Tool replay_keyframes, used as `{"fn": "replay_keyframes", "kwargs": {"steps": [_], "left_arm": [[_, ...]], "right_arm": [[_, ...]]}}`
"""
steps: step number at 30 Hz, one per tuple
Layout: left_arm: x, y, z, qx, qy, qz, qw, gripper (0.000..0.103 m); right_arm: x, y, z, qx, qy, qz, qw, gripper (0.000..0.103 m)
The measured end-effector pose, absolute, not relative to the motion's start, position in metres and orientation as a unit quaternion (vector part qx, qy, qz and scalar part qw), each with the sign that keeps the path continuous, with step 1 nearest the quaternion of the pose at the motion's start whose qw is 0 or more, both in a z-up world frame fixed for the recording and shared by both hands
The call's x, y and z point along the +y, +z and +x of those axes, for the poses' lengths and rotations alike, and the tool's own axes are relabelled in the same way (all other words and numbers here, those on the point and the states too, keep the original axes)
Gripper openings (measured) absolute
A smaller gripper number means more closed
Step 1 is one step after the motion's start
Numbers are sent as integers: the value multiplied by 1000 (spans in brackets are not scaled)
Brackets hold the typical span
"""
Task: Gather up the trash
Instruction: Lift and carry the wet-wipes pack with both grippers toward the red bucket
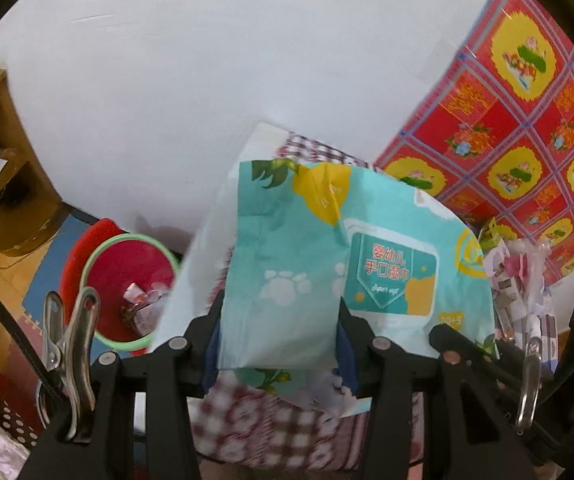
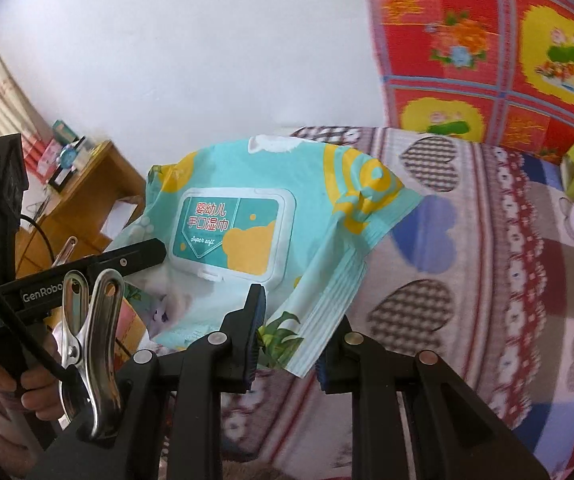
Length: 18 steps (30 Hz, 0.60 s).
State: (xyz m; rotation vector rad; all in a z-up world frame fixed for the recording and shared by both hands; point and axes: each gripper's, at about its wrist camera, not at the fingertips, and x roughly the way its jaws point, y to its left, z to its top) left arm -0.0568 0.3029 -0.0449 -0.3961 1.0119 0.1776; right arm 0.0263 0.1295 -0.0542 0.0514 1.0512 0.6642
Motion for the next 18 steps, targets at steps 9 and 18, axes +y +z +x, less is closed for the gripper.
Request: {"fn": "replay_keyframes", "kwargs": {"steps": [9,18], "left_arm": [[352,-41,-104,473,109,-193,853,49],[399,-37,-136,458,155,-218,848,49]], "right_arm": [[184,-54,-13,488,335,10,806,23],[239,-51,-17,483,383,-36,787,23]]}}
